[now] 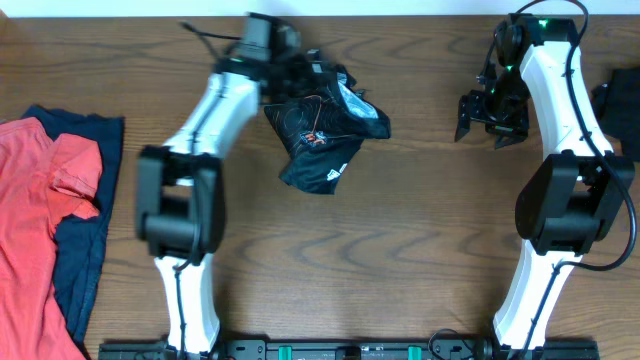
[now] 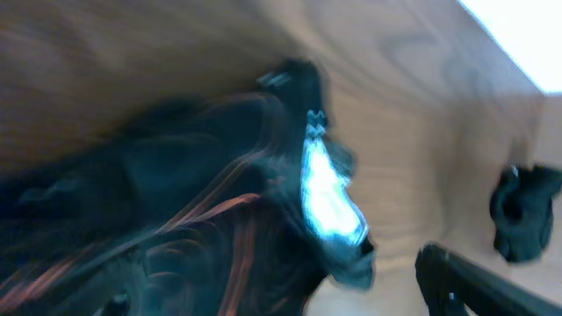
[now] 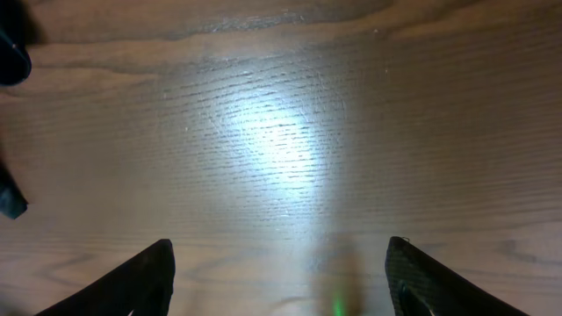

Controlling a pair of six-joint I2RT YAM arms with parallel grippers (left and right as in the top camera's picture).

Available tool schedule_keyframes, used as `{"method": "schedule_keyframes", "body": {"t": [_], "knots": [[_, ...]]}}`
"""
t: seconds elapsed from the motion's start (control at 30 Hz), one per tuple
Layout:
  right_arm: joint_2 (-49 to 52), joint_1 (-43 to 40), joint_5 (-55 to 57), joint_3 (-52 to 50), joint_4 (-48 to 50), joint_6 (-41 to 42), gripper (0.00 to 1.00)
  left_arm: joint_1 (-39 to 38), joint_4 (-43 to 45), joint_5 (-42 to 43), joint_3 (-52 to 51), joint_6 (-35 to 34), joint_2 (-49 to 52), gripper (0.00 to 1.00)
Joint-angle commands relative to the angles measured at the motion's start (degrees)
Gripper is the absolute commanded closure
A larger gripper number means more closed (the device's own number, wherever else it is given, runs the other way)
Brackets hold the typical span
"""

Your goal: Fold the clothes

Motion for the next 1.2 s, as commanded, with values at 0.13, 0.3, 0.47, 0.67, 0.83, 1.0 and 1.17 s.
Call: {"method": "schedule_keyframes", "body": {"t": [0.13,0.3,0.47,0.67,0.83,1.0,1.17], "knots": [[-1.18,-0.15,-0.42,0.13,0.72,-0.44,0.19,6.8,-12.2,2.62,-0.02,8.39,-4.04,0.02],[-1.18,-0.15,-0.66,0.13,1.75,-0.48,0.13,7.19,-14.38,5.7,-2.01,10.93,-4.04,0.02],[-1.16,0.42,-6.6,0.13,2.16,-7.72,0.12,8.09,-15.08,5.92,-2.16,11.43,-4.04,0.02],[-0.98,3.37,-7.5,0.13,3.17,-8.92,0.11,11.15,-20.2,6.6,-2.16,12.76,-4.04,0.02],[1.7,7.15,-8.15,0.13,6.45,-9.57,0.07,13.14,-24.48,6.64,-2.16,15.67,-4.07,0.02],[7.52,9.14,-8.11,0.13,11.89,-9.68,0.01,13.0,-27.58,6.64,-2.16,18.25,-4.17,0.02],[12.79,9.53,-8.85,0.2,16.02,-9.75,0.01,12.98,-29.94,6.67,-2.16,19.15,-4.28,0.02]]}}
